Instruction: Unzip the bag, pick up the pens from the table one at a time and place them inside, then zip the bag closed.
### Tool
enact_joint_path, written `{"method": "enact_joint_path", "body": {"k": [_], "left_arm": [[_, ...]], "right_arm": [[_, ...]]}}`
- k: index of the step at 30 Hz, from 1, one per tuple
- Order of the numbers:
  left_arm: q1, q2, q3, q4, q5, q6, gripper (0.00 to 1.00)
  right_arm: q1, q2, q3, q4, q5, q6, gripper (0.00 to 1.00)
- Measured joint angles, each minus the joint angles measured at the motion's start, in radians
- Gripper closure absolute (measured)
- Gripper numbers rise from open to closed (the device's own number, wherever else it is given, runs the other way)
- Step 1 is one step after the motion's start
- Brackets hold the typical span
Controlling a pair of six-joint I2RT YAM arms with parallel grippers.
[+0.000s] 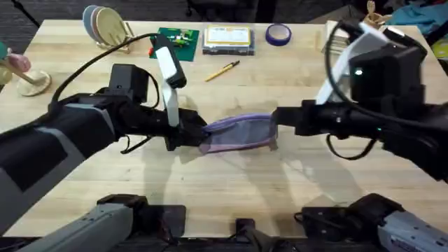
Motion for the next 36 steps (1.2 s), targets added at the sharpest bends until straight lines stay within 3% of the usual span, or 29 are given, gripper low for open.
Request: {"method": "enact_joint_path", "body": {"k": [21, 27, 35, 36], "left_arm": [[0.000, 0.000, 0.000, 0.000, -0.005, 0.000, 0.958], [0.005, 0.000, 0.000, -0.004, -0.009, 0.001, 0.958], [0.010, 0.000, 0.000, -0.006, -0.014, 0.001, 0.958], [0.010, 0.000, 0.000, -0.006, -0.013, 0.001, 0.958]], "right_arm": [[0.409, 0.313, 0.000, 0.494, 0.024, 0.068, 0.969], [0.466, 0.375, -0.001, 0.611, 0.042, 0.101, 0.969], [0.480, 0.381, -0.001, 0.623, 0.071, 0.106, 0.965], [0.479, 0.381, -0.001, 0.619, 0.070, 0.109, 0.892]]}}
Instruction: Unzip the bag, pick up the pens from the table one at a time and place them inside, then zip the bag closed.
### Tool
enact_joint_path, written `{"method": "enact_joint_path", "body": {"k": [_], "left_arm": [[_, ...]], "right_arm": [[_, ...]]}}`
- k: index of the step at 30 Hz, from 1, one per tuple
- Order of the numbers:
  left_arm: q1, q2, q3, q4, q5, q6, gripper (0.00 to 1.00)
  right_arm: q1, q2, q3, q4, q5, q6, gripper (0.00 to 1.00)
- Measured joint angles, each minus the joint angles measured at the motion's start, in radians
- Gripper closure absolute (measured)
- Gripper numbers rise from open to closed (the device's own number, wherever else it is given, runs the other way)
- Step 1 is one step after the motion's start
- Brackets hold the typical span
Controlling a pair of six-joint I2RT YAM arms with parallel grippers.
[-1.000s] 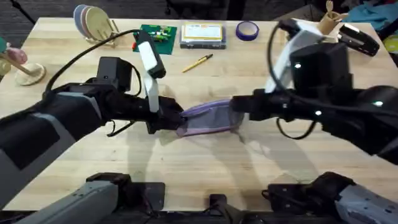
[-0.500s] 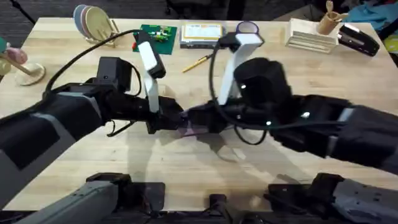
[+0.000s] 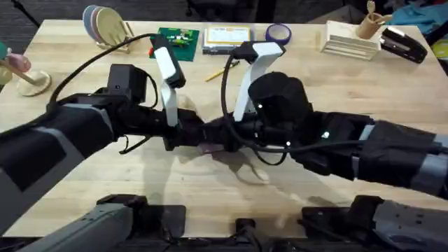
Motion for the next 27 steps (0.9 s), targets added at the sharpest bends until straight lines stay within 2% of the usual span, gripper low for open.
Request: {"method": "enact_joint_path", "body": {"k": [1, 3, 5, 6, 7, 8, 10, 12, 13, 14, 15, 19, 27], "left_arm": [[-0.001, 0.000, -0.001, -0.001, 0.001, 0.001, 0.958], [-0.003, 0.000, -0.001, 0.002, 0.001, 0.000, 0.958], [-0.004, 0.000, -0.001, 0.003, 0.001, -0.001, 0.958], [-0.004, 0.000, -0.001, 0.003, 0.002, -0.001, 0.958], [-0.004, 0.000, -0.001, 0.005, 0.002, -0.001, 0.958], [-0.004, 0.000, -0.001, 0.006, 0.004, 0.000, 0.836], [-0.004, 0.000, -0.001, 0.008, 0.005, 0.000, 0.652], [-0.004, 0.000, -0.001, 0.010, 0.005, -0.003, 0.348], [-0.004, 0.000, -0.001, 0.009, 0.005, -0.004, 0.230], [-0.004, 0.000, -0.001, 0.009, 0.005, -0.007, 0.126], [-0.004, 0.000, -0.001, 0.009, 0.005, -0.007, 0.063], [-0.004, 0.000, -0.001, 0.010, 0.005, -0.007, 0.014], [-0.004, 0.000, -0.001, 0.010, 0.005, -0.007, 0.008]], "right_arm": [[-0.013, -0.015, 0.001, -0.023, -0.003, -0.004, 0.628], [-0.016, -0.048, 0.005, -0.067, -0.025, -0.023, 0.410], [-0.015, -0.096, 0.017, -0.147, -0.050, -0.070, 0.115], [-0.014, -0.211, 0.068, -0.389, -0.044, -0.195, 0.004], [-0.014, -0.272, 0.094, -0.492, -0.016, -0.253, 0.004], [-0.014, -0.376, 0.109, -0.545, 0.045, -0.325, 0.004], [-0.014, -0.392, 0.110, -0.557, 0.052, -0.337, 0.004], [-0.014, -0.398, 0.114, -0.578, 0.058, -0.353, 0.004], [-0.014, -0.398, 0.118, -0.595, 0.059, -0.359, 0.004], [-0.014, -0.397, 0.124, -0.614, 0.060, -0.364, 0.004], [-0.018, -0.397, 0.133, -0.641, 0.062, -0.370, 0.004], [-0.055, -0.391, 0.185, -0.732, 0.062, -0.392, 0.005], [-0.137, -0.318, 0.305, -0.846, 0.063, -0.528, 0.004]]}}
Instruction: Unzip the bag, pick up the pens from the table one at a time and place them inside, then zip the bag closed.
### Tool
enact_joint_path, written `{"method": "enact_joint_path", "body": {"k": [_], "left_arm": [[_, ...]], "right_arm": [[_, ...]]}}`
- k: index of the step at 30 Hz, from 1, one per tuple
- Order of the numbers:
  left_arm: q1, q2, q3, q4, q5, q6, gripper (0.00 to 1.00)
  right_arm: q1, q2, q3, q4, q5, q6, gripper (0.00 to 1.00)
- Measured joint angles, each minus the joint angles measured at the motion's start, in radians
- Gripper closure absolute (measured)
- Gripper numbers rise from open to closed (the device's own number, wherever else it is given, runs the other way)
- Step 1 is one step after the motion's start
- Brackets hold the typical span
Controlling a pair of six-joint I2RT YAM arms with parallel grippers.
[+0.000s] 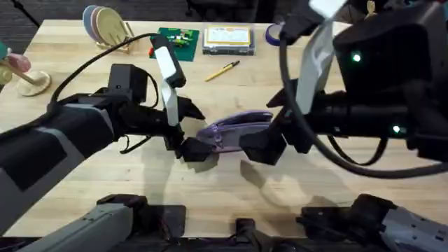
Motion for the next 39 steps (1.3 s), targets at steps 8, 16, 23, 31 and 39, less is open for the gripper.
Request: {"method": "enact_joint_path", "body": {"k": [8, 16, 23, 31, 39], "left_arm": [[0.000, 0.000, 0.000, -0.001, 0.000, 0.000, 0.008], [0.000, -0.028, 0.000, -0.063, -0.001, 0.000, 0.006], [0.000, -0.205, 0.005, -0.139, -0.001, 0.000, 0.006], [0.000, -0.432, 0.007, -0.291, -0.035, 0.001, 0.007], [0.000, -0.546, 0.007, -0.312, -0.066, 0.001, 0.007]], "right_arm": [[-0.003, 0.067, 0.007, 0.129, 0.071, -0.200, 0.004], [-0.003, 0.098, 0.007, 0.175, 0.162, -0.438, 0.004], [-0.003, 0.098, 0.007, 0.178, 0.179, -0.527, 0.004], [-0.003, 0.098, 0.007, 0.178, 0.164, -0.546, 0.004], [-0.003, 0.098, 0.007, 0.179, 0.095, -0.556, 0.297]]}}
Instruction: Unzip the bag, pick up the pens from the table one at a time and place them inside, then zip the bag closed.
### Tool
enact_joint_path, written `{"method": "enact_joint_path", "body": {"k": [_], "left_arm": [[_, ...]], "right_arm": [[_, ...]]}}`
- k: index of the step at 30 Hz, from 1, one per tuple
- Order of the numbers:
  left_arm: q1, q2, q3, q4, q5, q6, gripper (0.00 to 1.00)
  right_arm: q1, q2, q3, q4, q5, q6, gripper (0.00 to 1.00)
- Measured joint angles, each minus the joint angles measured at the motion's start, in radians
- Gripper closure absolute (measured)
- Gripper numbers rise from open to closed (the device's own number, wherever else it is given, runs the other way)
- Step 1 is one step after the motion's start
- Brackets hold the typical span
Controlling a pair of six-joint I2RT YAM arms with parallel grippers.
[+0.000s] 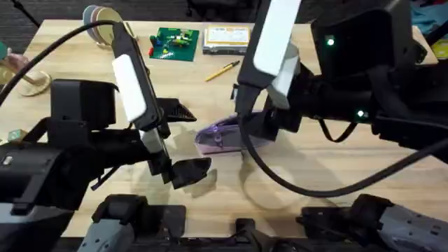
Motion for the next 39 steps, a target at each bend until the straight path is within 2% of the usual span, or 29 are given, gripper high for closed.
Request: {"method": "enact_joint_path", "body": {"k": [3, 6, 7, 16, 39], "left_arm": [[0.000, 0.000, 0.000, 0.000, -0.003, 0.000, 0.007], [0.000, 0.000, 0.000, 0.000, -0.005, 0.000, 0.007], [0.000, 0.000, 0.000, 0.000, -0.006, 0.000, 0.007], [0.000, 0.000, 0.000, -0.001, -0.006, 0.000, 0.008], [0.000, 0.000, 0.000, -0.004, -0.006, 0.000, 0.007]], "right_arm": [[0.000, 0.000, 0.000, -0.003, -0.007, 0.000, 0.540], [0.000, 0.000, 0.000, -0.006, -0.010, 0.002, 0.920], [0.000, 0.000, 0.000, -0.007, -0.011, 0.000, 0.952], [0.000, 0.028, 0.000, -0.053, -0.019, 0.000, 0.970], [0.000, 0.388, 0.002, 0.008, -0.018, -0.023, 0.969]]}}
